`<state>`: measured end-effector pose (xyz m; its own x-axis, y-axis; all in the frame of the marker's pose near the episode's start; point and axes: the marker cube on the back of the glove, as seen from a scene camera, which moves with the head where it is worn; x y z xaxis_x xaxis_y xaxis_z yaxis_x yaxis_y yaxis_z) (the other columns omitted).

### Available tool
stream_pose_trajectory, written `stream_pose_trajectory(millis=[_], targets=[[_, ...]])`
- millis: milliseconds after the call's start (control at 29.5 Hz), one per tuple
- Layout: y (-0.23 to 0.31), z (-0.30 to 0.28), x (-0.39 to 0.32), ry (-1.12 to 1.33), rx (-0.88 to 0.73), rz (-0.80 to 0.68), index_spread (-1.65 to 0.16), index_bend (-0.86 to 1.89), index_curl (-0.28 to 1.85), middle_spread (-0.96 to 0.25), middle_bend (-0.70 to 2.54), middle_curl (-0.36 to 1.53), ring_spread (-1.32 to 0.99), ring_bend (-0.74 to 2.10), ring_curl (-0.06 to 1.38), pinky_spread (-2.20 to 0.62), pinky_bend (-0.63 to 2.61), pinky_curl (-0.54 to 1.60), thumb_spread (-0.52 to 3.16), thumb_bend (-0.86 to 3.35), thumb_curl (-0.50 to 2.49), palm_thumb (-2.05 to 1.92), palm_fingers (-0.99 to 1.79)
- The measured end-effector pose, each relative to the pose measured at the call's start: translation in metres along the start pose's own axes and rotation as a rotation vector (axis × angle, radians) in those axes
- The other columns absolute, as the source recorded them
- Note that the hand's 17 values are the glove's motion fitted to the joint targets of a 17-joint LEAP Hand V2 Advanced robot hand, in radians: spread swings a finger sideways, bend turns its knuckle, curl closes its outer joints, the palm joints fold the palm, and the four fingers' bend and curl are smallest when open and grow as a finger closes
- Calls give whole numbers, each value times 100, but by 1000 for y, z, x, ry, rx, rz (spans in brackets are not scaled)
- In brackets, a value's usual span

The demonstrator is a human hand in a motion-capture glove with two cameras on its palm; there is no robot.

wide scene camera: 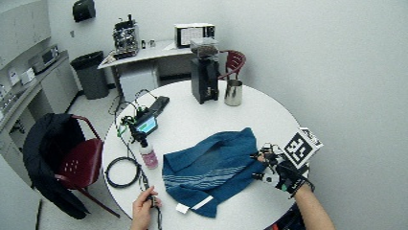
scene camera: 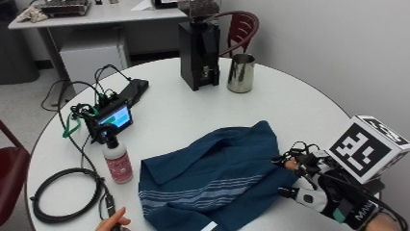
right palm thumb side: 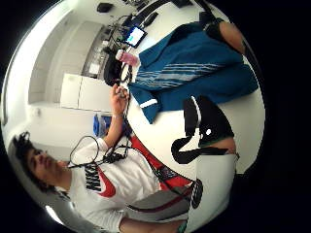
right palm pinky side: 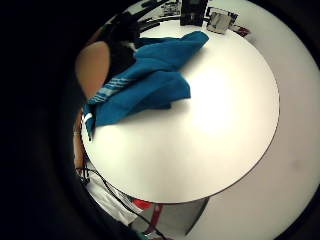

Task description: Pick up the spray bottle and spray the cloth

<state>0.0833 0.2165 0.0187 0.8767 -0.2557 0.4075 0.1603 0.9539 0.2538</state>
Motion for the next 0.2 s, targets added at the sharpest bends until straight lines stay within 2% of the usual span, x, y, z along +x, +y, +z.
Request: stream_pose_trajectory(millis=[203], targets=[[3, -1, -1, 57, -8, -9, -34, 19, 36, -2, 32, 41, 4, 13, 21, 20, 24, 36, 119, -1, 47, 86, 62]])
